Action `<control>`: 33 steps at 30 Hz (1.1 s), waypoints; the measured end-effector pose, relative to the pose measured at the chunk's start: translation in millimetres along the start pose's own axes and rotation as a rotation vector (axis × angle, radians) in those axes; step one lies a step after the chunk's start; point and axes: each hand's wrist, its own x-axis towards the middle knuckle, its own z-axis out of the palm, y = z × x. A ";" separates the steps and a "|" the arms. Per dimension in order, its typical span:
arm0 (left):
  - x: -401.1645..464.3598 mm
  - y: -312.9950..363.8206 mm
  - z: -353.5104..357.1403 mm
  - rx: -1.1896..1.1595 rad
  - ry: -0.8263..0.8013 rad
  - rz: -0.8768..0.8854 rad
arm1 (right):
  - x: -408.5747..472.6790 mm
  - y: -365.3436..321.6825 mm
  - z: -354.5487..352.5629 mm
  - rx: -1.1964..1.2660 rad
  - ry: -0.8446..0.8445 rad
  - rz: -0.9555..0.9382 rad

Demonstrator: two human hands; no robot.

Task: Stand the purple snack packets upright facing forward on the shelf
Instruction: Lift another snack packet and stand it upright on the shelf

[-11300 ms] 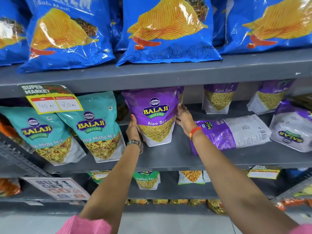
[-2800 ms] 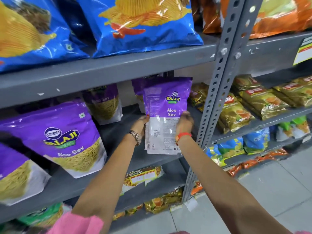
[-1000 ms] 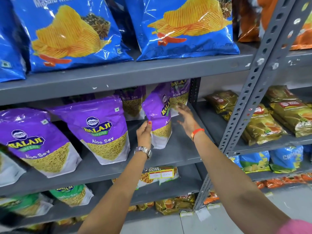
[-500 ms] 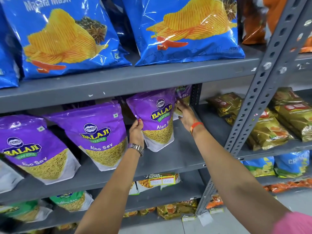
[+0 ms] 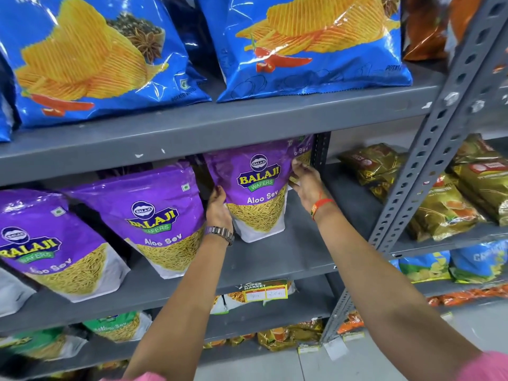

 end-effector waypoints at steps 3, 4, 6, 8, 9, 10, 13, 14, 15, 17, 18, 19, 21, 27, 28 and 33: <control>5.2 -3.0 -9.9 0.172 -0.031 -0.002 | -5.8 3.9 1.0 -0.018 -0.033 -0.008; 4.2 -4.0 -13.0 0.271 -0.034 0.001 | -9.6 5.9 0.6 -0.039 -0.067 -0.003; 12.0 -18.8 -25.4 0.409 -0.023 -0.021 | -17.2 12.7 -1.4 -0.109 -0.163 0.032; 31.9 -41.9 -40.2 0.458 -0.011 -0.027 | -22.4 21.7 -2.4 -0.151 -0.222 0.076; 31.5 -44.8 -41.7 0.471 -0.027 -0.051 | -24.0 26.1 -2.5 -0.157 -0.236 0.091; 24.5 -43.6 -38.0 0.468 -0.045 -0.052 | -26.3 28.2 -1.6 -0.169 -0.236 0.096; -3.9 -28.2 -25.3 0.444 -0.087 -0.072 | -33.6 27.5 0.0 -0.219 -0.210 0.094; -11.9 -22.5 -22.9 0.446 -0.089 -0.063 | -36.3 27.7 -0.3 -0.233 -0.199 0.091; -16.9 -19.8 -21.4 0.443 -0.101 -0.052 | -38.4 27.8 -1.5 -0.247 -0.194 0.086; -26.3 -16.3 -21.5 0.450 -0.114 -0.050 | -46.6 29.1 -3.8 -0.243 -0.177 0.083; -31.0 -15.9 -20.8 0.459 -0.104 -0.054 | -50.8 30.7 -5.0 -0.241 -0.168 0.079; -35.1 -17.0 -21.8 0.462 -0.092 -0.053 | -57.2 32.3 -5.8 -0.239 -0.160 0.071; -37.5 -21.3 -27.0 0.441 -0.077 -0.053 | -67.8 33.8 -6.0 -0.239 -0.143 0.059; -44.0 -26.0 -35.7 0.396 -0.095 -0.052 | -85.3 39.0 -8.0 -0.235 -0.103 0.036; -45.8 -25.4 -36.4 0.387 -0.096 -0.048 | -87.1 39.5 -8.3 -0.223 -0.094 0.034; -42.0 -35.7 -48.2 0.331 -0.097 -0.061 | -95.4 42.5 -5.0 -0.181 -0.039 0.047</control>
